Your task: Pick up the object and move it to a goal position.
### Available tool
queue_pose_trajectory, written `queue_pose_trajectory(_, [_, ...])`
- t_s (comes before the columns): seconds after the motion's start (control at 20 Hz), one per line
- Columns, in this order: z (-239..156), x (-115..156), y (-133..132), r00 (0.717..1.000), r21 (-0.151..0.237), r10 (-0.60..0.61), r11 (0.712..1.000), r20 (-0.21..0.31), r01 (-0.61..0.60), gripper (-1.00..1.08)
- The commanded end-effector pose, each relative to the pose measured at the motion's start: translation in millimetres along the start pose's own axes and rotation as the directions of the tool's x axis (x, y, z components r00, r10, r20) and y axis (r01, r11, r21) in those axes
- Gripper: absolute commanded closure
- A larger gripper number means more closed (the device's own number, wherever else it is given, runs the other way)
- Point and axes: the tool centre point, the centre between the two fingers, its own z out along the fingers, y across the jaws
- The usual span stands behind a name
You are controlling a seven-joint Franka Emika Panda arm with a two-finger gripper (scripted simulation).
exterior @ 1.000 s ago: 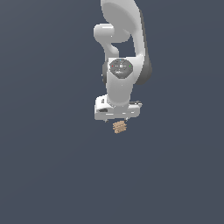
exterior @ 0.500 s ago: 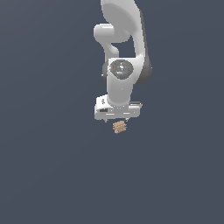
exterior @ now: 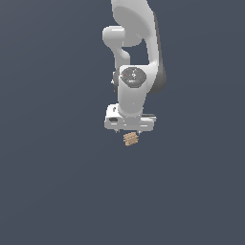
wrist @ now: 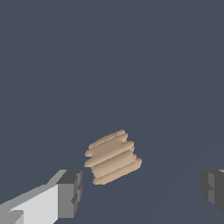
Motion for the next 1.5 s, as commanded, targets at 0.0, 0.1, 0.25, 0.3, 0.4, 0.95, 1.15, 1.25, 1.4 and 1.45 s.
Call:
queue_pose_trajectory(0.0, [2.9,-1.1,-1.6,0.998,0.002,0.056,0.998,-0.002,-0.056,-0.92])
queue_pose_trajectory(0.1, [5.6,-2.2,-2.9,0.994,0.005,0.108,0.994,-0.003,-0.108,-0.92])
queue_pose_trajectory(0.25, [9.7,-3.9,-4.9,0.982,0.008,0.189,0.982,-0.005,-0.189,-0.92])
queue_pose_trajectory(0.3, [11.0,-4.4,-5.6,0.976,0.010,0.216,0.976,-0.005,-0.216,-0.92])
queue_pose_trajectory(0.4, [13.6,-5.5,-6.8,0.963,0.012,0.269,0.963,-0.006,-0.269,-0.92])
queue_pose_trajectory(0.95, [27.6,-11.8,-12.4,0.840,0.026,0.543,0.839,-0.009,-0.543,-0.92])
queue_pose_trajectory(1.15, [32.3,-14.1,-13.9,0.775,0.031,0.632,0.775,-0.009,-0.632,-0.92])
queue_pose_trajectory(1.25, [34.7,-15.3,-14.6,0.739,0.034,0.674,0.738,-0.009,-0.674,-0.92])
queue_pose_trajectory(1.4, [38.1,-17.0,-15.5,0.680,0.038,0.733,0.680,-0.009,-0.732,-0.92])
queue_pose_trajectory(1.45, [39.2,-17.6,-15.8,0.660,0.039,0.752,0.659,-0.009,-0.751,-0.92])
